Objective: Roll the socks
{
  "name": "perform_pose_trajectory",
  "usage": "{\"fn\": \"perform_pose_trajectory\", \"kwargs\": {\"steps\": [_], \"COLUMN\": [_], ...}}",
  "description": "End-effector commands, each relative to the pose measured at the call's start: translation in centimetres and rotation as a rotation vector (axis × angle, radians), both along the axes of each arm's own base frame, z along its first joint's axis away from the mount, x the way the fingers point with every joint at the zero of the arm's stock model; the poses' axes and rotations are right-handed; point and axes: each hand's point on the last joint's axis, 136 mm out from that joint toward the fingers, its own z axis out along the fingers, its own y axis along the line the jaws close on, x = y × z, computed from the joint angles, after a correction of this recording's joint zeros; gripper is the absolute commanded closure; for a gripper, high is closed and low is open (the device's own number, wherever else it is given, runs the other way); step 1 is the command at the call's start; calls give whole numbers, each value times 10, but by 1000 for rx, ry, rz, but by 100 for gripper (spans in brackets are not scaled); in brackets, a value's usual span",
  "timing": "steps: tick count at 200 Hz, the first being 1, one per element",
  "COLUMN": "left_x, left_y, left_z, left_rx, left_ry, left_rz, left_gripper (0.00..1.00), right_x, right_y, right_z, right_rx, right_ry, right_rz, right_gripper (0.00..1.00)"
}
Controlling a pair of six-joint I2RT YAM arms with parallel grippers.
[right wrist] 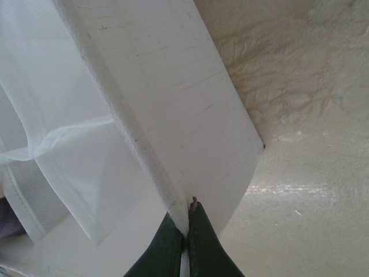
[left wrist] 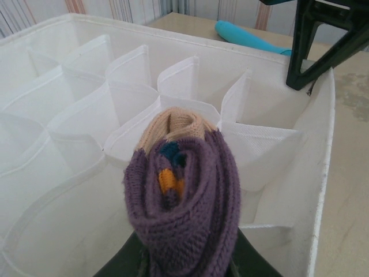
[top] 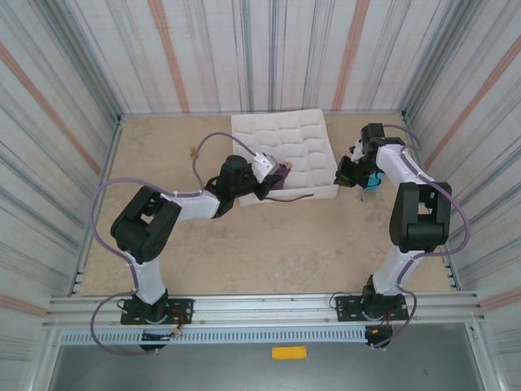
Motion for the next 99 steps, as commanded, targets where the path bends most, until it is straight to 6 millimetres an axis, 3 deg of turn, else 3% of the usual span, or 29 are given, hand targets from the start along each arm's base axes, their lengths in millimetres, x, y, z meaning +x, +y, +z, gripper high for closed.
{"fn": "perform_pose_trajectory", "kwargs": {"steps": [1,55,99], "left_x": [-1,-7,-15], "left_y": [3,10,10], "left_z": [19,14,4], "left_rx": [15,7,41], "left_ry": [-153,-130,-95], "left_rz": [45,64,34], "left_gripper": [85,82,64], "right_x": [-9,-9,-8], "right_y": [-3,-4,-4], "right_z": [-12,-15,-14], "right_rx": [25,32,35], "right_ry": [77,82,80], "right_rz": [-53,-54,-54], "right_gripper": [100,100,100]}}
